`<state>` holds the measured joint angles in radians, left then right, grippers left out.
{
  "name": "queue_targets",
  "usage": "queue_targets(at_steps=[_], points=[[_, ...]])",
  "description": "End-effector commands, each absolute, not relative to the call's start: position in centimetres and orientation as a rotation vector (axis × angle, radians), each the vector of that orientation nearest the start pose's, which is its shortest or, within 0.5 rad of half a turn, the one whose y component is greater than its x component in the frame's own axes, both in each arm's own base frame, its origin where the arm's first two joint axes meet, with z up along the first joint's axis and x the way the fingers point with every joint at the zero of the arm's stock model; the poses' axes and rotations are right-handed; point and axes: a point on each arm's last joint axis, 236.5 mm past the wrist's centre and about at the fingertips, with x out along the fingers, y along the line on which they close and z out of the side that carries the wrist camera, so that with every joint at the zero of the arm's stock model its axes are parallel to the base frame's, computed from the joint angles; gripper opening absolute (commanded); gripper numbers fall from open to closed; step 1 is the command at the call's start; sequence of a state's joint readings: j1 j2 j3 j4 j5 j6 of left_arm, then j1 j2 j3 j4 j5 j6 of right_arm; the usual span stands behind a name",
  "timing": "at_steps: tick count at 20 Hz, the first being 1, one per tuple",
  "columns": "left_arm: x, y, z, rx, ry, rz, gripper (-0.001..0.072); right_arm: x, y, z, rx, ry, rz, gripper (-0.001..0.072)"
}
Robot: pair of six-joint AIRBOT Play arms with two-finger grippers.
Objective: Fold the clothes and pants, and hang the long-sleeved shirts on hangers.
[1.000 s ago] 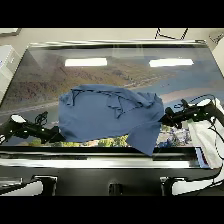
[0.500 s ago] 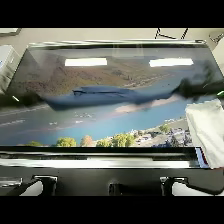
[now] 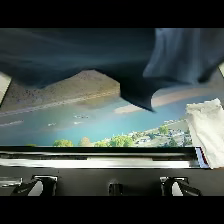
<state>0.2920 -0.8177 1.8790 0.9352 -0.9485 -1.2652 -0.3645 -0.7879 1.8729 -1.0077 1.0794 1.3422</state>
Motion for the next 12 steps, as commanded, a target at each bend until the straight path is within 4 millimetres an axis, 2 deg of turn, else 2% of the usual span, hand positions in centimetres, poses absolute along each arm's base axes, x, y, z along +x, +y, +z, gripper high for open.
queue_targets(at_steps=[1,3,4,5,6,7,9,11,12], points=[[22.3,-4.8,58.7,-0.005,-0.330,-0.214,0.0017,20.7,2.4,56.5,0.045,-0.244,0.074,0.0044],[22.7,-4.5,58.2,-0.009,-0.308,-0.206,0.0017,20.8,2.2,56.5,0.053,-0.243,0.065,0.0043],[23.6,-4.3,57.4,-0.007,-0.270,-0.204,0.0017,21.6,1.7,55.7,0.047,-0.207,0.050,0.0043],[25.1,-4.0,55.5,-0.033,-0.190,-0.206,0.0018,22.9,1.0,54.0,0.047,-0.135,0.037,0.0043],[27.1,-3.9,53.0,-0.070,-0.086,-0.222,0.0017,24.8,0.4,51.3,0.058,-0.019,0.035,0.0043],[29.4,-3.7,49.5,-0.097,0.043,-0.238,0.0018,27.0,-0.1,47.6,0.080,0.133,0.049,0.0043],[34.3,-3.0,40.5,-0.162,0.328,-0.269,0.0018,31.4,-0.5,37.3,0.181,0.525,0.115,0.0043],[38.9,-3.1,29.7,-0.264,0.595,-0.298,0.0018,35.2,-0.4,27.1,0.274,0.858,0.185,0.0042],[40.4,-3.4,24.5,-0.311,0.713,-0.304,0.0018,37.2,0.1,22.2,0.299,0.979,0.200,0.0042]])
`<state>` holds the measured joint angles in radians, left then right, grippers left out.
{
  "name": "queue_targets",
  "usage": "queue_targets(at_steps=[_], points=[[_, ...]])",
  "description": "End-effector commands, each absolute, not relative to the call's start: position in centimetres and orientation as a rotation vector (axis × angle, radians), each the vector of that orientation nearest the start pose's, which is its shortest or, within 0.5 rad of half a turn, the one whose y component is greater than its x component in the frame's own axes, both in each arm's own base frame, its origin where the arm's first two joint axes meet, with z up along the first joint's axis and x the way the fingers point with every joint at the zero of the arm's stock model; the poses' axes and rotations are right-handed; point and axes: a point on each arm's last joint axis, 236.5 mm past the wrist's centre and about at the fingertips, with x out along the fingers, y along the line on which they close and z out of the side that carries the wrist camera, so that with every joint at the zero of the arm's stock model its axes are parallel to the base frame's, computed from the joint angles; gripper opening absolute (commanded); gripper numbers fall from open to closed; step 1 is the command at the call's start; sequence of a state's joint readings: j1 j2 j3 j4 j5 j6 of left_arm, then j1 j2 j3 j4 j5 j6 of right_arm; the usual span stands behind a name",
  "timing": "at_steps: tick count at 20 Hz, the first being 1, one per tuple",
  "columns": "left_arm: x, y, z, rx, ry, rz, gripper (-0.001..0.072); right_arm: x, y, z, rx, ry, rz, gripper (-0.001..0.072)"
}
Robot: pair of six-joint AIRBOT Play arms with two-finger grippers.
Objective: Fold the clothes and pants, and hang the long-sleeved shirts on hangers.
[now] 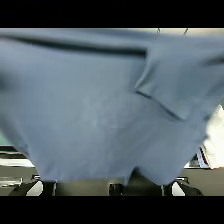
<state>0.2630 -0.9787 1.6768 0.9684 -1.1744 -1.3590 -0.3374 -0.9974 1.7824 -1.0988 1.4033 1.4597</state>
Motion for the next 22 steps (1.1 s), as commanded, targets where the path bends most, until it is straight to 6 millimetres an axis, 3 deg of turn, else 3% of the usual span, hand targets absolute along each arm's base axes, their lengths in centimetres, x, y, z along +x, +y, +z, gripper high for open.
queue_targets(at_steps=[1,3,4,5,7,10,14,16,18,20,22], points=[[41.5,-3.7,18.8,-0.362,0.832,-0.304,0.0018,38.9,0.9,17.8,0.325,1.074,0.204,0.0042],[42.6,-3.9,9.5,-0.445,1.011,-0.275,0.0018,42.0,3.3,9.5,0.401,1.228,0.202,0.0043],[43.2,-3.8,6.0,-0.475,1.069,-0.255,0.0018,43.5,4.3,6.2,0.446,1.282,0.185,0.0043],[43.9,-3.5,2.9,-0.501,1.117,-0.235,0.0017,45.0,5.5,3.2,0.492,1.312,0.177,0.0043],[46.1,-2.7,-0.7,-0.533,1.144,-0.201,0.0018,48.8,7.1,-0.6,0.607,1.267,0.159,0.0044],[50.2,-1.4,-2.0,-0.530,1.086,-0.165,0.0018,54.4,6.4,-1.3,0.720,1.067,0.098,0.0045],[55.4,0.7,0.4,-0.503,0.910,-0.112,0.0018,59.1,3.4,1.2,0.725,0.813,0.022,0.0044],[56.8,1.3,1.3,-0.493,0.840,-0.087,0.0019,59.4,3.2,1.0,0.724,0.803,0.015,0.0044],[57.1,0.8,0.7,-0.489,0.843,-0.090,0.0019,58.5,3.8,-1.0,0.721,0.881,0.022,0.0044],[56.7,-0.6,-0.7,-0.489,0.890,-0.115,0.0019,56.9,4.7,-3.1,0.731,0.984,0.036,0.0045],[55.4,-1.5,-0.7,-0.483,0.951,-0.156,0.0019,55.5,5.0,-3.0,0.748,1.047,0.046,0.0045]])
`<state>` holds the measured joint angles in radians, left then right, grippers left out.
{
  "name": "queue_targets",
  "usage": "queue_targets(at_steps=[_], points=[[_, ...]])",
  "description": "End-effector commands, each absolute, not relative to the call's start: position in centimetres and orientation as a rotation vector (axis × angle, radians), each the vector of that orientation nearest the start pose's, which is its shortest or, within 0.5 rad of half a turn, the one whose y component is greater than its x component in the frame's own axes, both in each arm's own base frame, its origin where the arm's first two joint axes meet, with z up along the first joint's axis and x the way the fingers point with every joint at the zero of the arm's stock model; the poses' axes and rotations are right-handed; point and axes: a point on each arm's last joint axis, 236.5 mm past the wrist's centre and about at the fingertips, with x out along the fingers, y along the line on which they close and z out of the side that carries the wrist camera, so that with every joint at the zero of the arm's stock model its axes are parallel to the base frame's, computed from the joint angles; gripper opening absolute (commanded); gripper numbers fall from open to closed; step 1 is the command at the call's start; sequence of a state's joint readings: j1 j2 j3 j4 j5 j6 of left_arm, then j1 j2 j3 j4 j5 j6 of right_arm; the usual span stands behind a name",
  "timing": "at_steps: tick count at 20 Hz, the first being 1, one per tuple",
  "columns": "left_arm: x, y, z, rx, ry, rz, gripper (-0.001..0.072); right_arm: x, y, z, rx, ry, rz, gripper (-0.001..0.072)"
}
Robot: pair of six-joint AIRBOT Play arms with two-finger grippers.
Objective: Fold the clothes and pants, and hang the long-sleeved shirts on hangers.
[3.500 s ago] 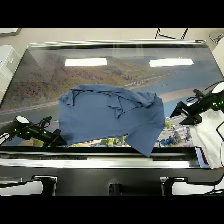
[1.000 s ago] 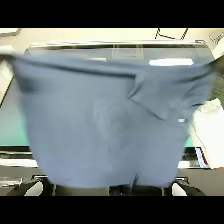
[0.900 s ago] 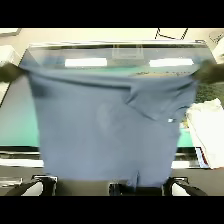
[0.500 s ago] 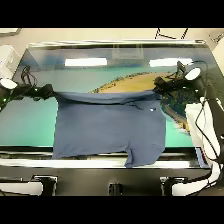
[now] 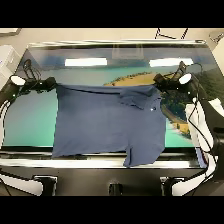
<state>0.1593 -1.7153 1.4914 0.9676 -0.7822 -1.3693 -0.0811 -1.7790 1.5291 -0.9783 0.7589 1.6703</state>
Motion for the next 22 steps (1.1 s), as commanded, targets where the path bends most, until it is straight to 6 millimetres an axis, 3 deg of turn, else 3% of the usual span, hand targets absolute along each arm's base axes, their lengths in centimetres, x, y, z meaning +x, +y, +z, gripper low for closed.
queue_targets(at_steps=[1,3,5,7,9,12,14,18,19,20,21,22], points=[[54.5,-1.5,0.0,-0.454,0.987,-0.196,0.0018,54.6,4.6,-2.1,0.734,1.071,0.057,0.0045],[51.2,-0.8,1.3,-0.427,1.103,-0.268,0.0018,51.9,3.7,0.2,0.731,1.139,0.083,0.0045],[46.1,-0.6,0.8,-0.445,1.298,-0.334,0.0018,46.6,3.7,0.5,0.642,1.327,0.124,0.0045],[41.5,-0.4,-1.4,-0.448,1.493,-0.341,0.0018,41.0,3.4,-1.7,0.500,1.564,0.097,0.0045],[38.4,-1.1,-4.0,-0.489,1.609,-0.338,0.0018,37.9,2.7,-4.6,0.433,1.683,-0.004,0.0045],[34.7,-2.0,-7.0,-0.530,1.722,-0.358,0.0018,36.5,2.8,-7.4,0.467,1.721,-0.052,0.0045],[33.7,-2.2,-7.8,-0.533,1.746,-0.367,0.0018,36.9,2.6,-7.7,0.468,1.698,-0.063,0.0045],[35.0,-1.7,-8.8,-0.525,1.693,-0.321,0.0020,37.6,2.8,-7.7,0.503,1.670,-0.080,0.0046],[35.3,-1.6,-8.9,-0.527,1.678,-0.307,0.0057,37.8,2.9,-7.7,0.510,1.664,-0.076,0.0052],[35.5,-1.5,-8.8,-0.526,1.674,-0.306,0.0203,37.8,3.1,-7.6,0.518,1.661,-0.072,0.0141],[35.5,-1.3,-8.4,-0.526,1.674,-0.310,0.0379,37.8,3.1,-7.3,0.512,1.660,-0.065,0.0325],[35.6,-0.9,-7.6,-0.523,1.671,-0.321,0.0450,37.4,3.0,-6.6,0.470,1.671,-0.026,0.0454]])
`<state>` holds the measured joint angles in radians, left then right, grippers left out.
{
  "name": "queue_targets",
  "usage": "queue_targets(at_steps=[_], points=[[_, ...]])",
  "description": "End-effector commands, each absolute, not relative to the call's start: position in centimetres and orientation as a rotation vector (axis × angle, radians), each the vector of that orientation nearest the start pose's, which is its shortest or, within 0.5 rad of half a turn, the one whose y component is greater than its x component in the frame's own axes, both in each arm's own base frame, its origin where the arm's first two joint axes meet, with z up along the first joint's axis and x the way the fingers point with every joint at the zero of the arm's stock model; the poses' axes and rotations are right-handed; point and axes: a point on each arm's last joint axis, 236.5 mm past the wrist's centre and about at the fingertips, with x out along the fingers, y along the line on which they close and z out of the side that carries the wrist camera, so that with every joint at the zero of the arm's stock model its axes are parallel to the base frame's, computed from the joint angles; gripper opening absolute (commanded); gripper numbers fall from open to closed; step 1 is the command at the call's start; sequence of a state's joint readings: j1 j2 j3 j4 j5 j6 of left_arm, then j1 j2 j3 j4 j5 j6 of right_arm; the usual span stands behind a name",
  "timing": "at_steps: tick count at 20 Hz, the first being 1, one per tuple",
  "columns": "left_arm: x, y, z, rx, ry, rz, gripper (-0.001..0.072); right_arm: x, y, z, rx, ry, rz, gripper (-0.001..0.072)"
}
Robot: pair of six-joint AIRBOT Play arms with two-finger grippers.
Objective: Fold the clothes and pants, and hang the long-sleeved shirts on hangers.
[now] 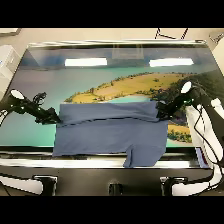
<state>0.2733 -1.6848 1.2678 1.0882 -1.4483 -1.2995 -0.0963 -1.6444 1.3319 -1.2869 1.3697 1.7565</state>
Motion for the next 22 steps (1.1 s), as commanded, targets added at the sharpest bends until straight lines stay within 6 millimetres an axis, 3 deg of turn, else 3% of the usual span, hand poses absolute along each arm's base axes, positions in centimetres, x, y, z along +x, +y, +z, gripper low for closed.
queue_targets(at_steps=[1,3,5,6,9,10,13,15,20,22], points=[[35.6,-0.1,-6.6,-0.515,1.662,-0.327,0.0450,36.7,2.7,-5.8,0.439,1.687,0.005,0.0484],[34.9,2.7,-5.1,-0.492,1.644,-0.267,0.0450,34.5,0.7,-4.3,0.469,1.750,-0.007,0.0506],[32.5,5.0,-4.5,-0.489,1.666,-0.203,0.0520,31.3,-1.3,-3.7,0.532,1.829,-0.049,0.0507],[30.7,5.5,-4.8,-0.518,1.688,-0.178,0.0520,29.7,-1.8,-4.0,0.560,1.842,-0.074,0.0508],[24.0,3.7,-7.9,-0.626,1.758,-0.160,0.0509,24.9,-1.1,-6.1,0.580,1.848,-0.102,0.0521],[22.1,2.8,-9.0,-0.634,1.772,-0.168,0.0466,23.4,-0.6,-6.6,0.577,1.858,-0.091,0.0521],[17.8,0.2,-10.7,-0.639,1.815,-0.249,0.0439,21.2,0.0,-6.7,0.551,1.877,-0.053,0.0520],[17.2,-1.1,-10.8,-0.672,1.812,-0.301,0.0439,21.3,0.2,-6.3,0.555,1.865,-0.046,0.0519],[19.4,-1.9,-11.0,-0.733,1.718,-0.293,0.0439,21.2,0.4,-5.9,0.563,1.865,-0.038,0.0518],[19.4,-2.4,-11.0,-0.722,1.723,-0.307,0.0422,20.9,0.5,-5.8,0.563,1.880,-0.033,0.0519]])
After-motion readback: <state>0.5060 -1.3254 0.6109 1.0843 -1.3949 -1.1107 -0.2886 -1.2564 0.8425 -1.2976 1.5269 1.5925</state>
